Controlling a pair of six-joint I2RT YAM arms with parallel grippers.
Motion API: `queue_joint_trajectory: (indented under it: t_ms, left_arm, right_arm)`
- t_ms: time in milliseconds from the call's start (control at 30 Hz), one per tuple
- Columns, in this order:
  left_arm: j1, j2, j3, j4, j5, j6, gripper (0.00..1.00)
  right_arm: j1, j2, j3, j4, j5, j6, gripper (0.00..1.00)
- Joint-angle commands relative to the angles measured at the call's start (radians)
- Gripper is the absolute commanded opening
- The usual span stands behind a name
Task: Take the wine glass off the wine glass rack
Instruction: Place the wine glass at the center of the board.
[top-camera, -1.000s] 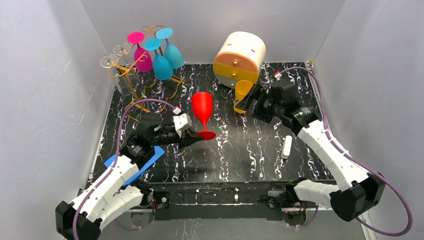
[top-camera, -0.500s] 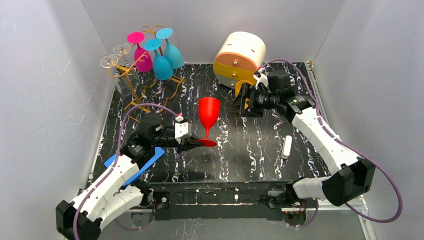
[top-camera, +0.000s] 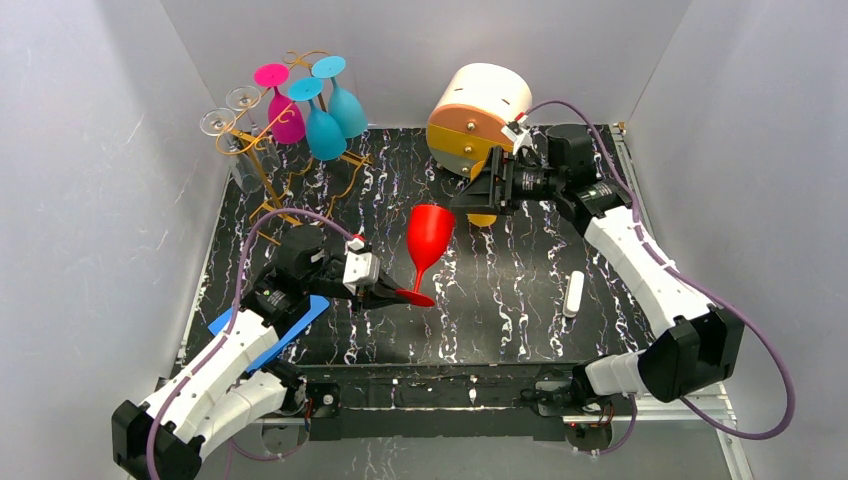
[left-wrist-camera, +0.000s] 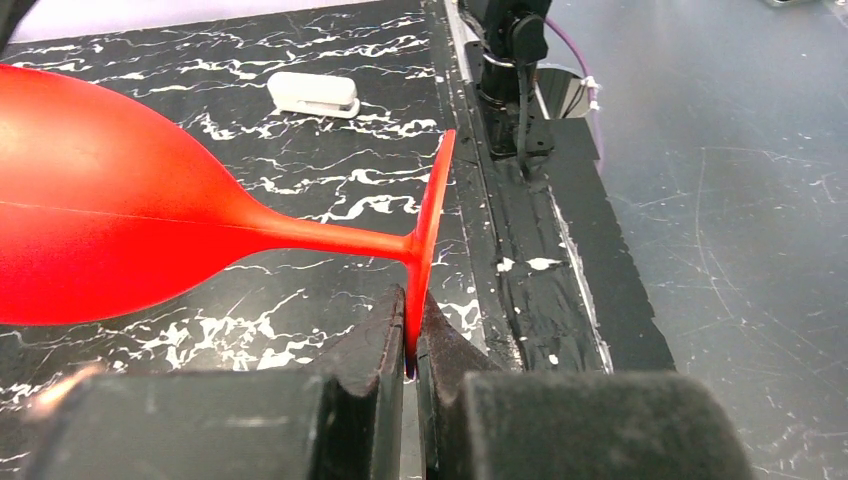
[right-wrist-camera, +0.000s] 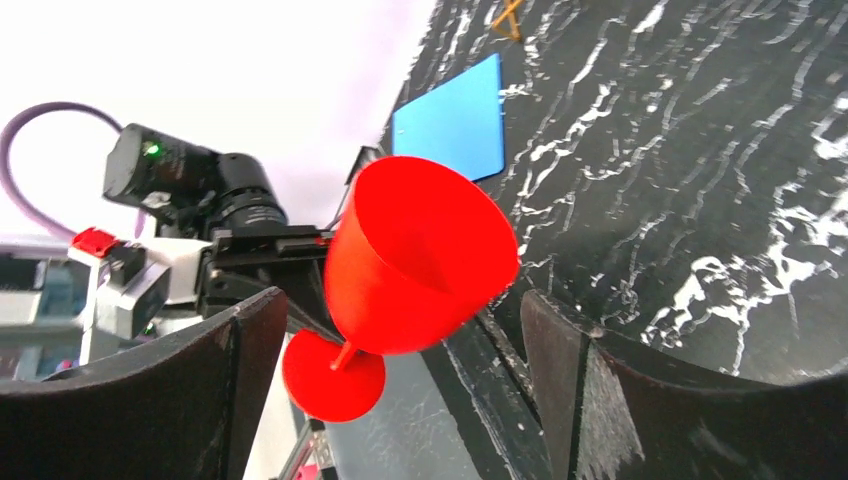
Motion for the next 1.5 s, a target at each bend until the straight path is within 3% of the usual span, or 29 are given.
queue_joint_trajectory:
  t_ms: [0,167,367,600,733,833,1100,1267,1333,1467]
  left_arm:
    - [-0.004,-0.003,-0.007,0.020,0.102,0.001,0.00]
    - [-0.005,0.010,0.008,0.020,0.163,0.003,0.00]
    - [-0.004,0.045,0.026,0.020,0.197,0.020,0.00]
    - [-0.003,0.081,0.083,0.003,0.216,0.073,0.00]
    - [-0.004,0.149,0.170,-0.248,0.239,0.274,0.00]
    - [-0.003,0.164,0.185,-0.294,0.252,0.310,0.00]
    - [-0.003,0.153,0.185,-0.317,0.222,0.310,0.00]
    - [-0.004,0.150,0.209,-0.349,0.171,0.290,0.00]
    - [-0.003,0.152,0.241,-0.403,0.192,0.312,0.00]
    - [-0.003,0.176,0.228,-0.412,0.224,0.315,0.00]
  right_arm:
    - [0.001,0.036,0.041,0.150,-0.186,0.030,0.92]
    - [0.001,0.108,0.101,0.143,-0.263,0.037,0.82]
    - [0.005,0.165,0.070,0.236,-0.407,0.205,0.65]
    - [0.021,0.173,0.034,0.230,-0.510,0.196,0.63]
    - [0.022,0.193,0.031,0.187,-0.519,0.168,0.63]
    - [0.023,0.190,0.056,0.141,-0.509,0.129,0.63]
    - [0.023,0.166,0.059,0.195,-0.612,0.196,0.40]
    - [0.029,0.162,0.052,0.217,-0.619,0.242,0.36]
    - [0.041,0.156,0.049,0.245,-0.611,0.264,0.26]
    - [0.063,0.122,-0.019,0.306,-0.608,0.291,0.25]
